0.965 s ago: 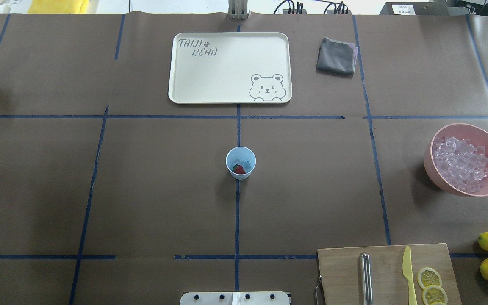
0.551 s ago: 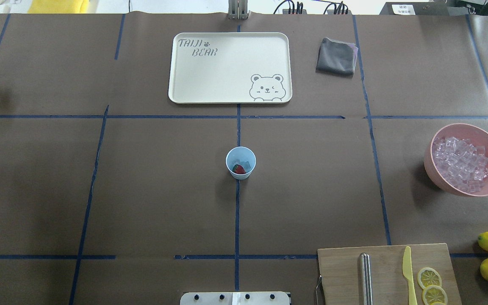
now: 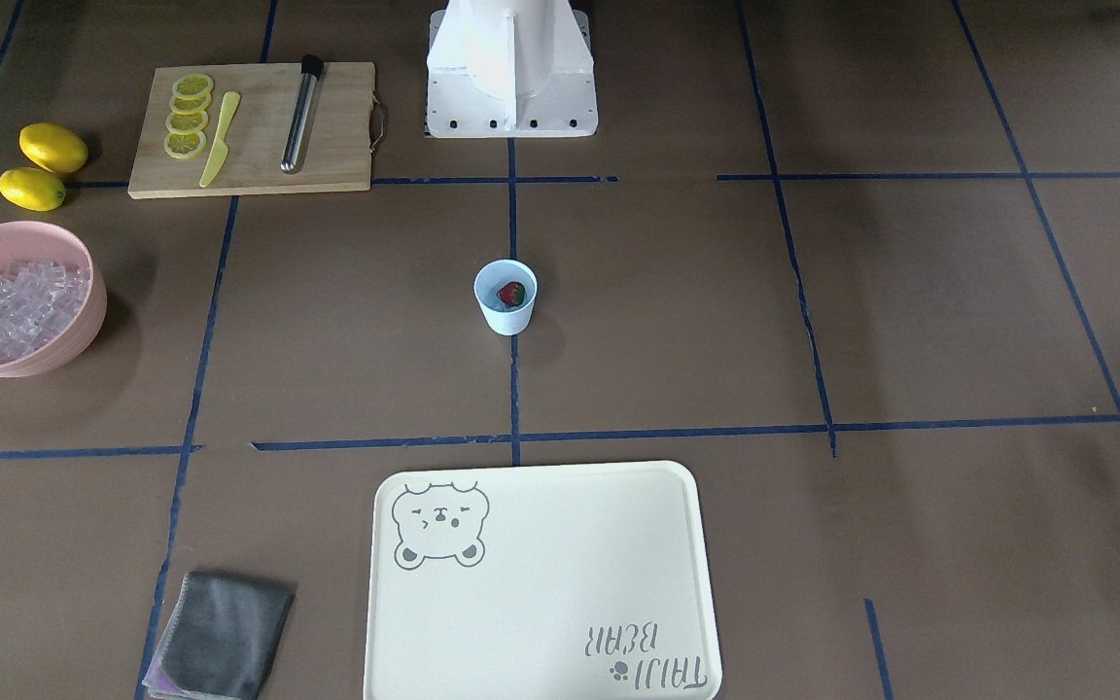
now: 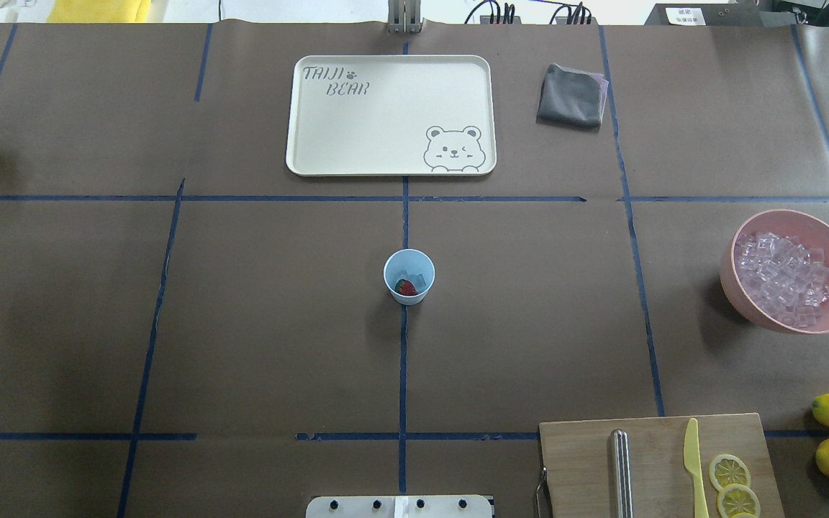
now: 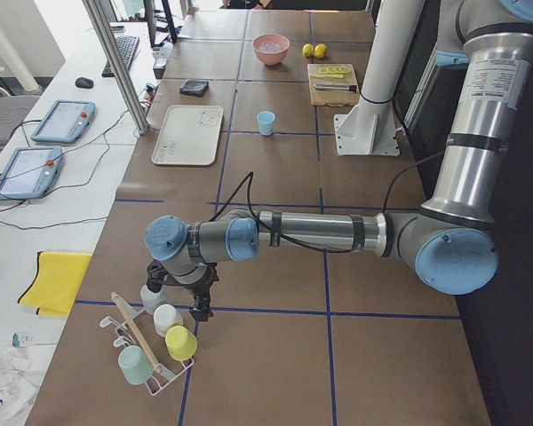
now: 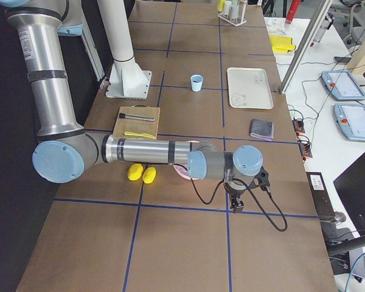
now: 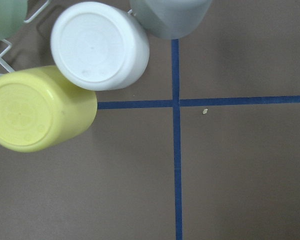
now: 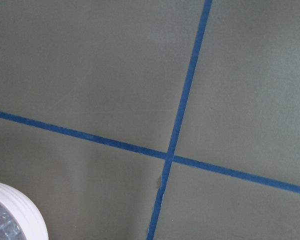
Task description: Put ice and strawberries in cup
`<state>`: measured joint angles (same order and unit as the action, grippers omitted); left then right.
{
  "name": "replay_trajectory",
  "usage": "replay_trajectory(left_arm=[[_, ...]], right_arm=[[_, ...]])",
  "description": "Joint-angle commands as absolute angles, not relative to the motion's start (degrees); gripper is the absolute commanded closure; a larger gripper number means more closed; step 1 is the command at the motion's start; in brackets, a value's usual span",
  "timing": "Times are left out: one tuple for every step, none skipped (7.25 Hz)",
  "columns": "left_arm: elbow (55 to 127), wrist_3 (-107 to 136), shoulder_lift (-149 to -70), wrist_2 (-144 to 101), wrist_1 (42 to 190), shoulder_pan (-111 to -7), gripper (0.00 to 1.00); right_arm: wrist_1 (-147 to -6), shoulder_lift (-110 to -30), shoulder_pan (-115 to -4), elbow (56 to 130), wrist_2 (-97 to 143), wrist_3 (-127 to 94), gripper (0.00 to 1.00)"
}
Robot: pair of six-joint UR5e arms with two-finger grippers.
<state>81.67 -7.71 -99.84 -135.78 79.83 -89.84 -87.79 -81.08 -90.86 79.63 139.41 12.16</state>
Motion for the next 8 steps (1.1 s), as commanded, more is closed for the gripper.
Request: replay_trajectory(left_arm=[[81.7, -7.6, -99.9, -135.8, 79.7, -90.3, 0.00], [81.9, -7.5, -99.8, -135.8, 79.7, -90.3, 0.00], [82.1, -7.5, -99.8, -135.7, 79.7, -90.3, 0.00], [82.4, -7.5, -99.8, -135.7, 79.7, -90.3, 0.00], [83.3, -7.4, -99.6, -135.7, 79.7, -90.3, 0.00], [83.5, -7.4, -99.6, -135.7, 79.7, -90.3, 0.00], [83.5, -7.4, -99.6, -135.7, 79.7, -90.3, 0.00], [83.6, -7.4, -99.6, -135.7, 79.7, -90.3, 0.00]], right_arm=[[-87.8, -83.7, -93.3, 79.5, 141.9, 12.1, 0.00], [-87.8, -84.4, -94.7, 79.5, 141.9, 12.1, 0.00], [-87.7, -83.9, -95.5, 80.2, 141.4, 12.2, 0.00], [-87.8, -83.5, -95.5, 80.7, 141.2, 10.8, 0.00], [-87.8, -83.6, -95.5, 82.7, 140.5, 6.8, 0.00], [-87.8, -83.8, -95.3, 84.5, 138.1, 4.7, 0.00], [-87.8, -84.3, -95.1, 84.8, 137.9, 4.6, 0.00], [-87.8, -84.4, -95.0, 84.8, 137.8, 4.7, 0.00]])
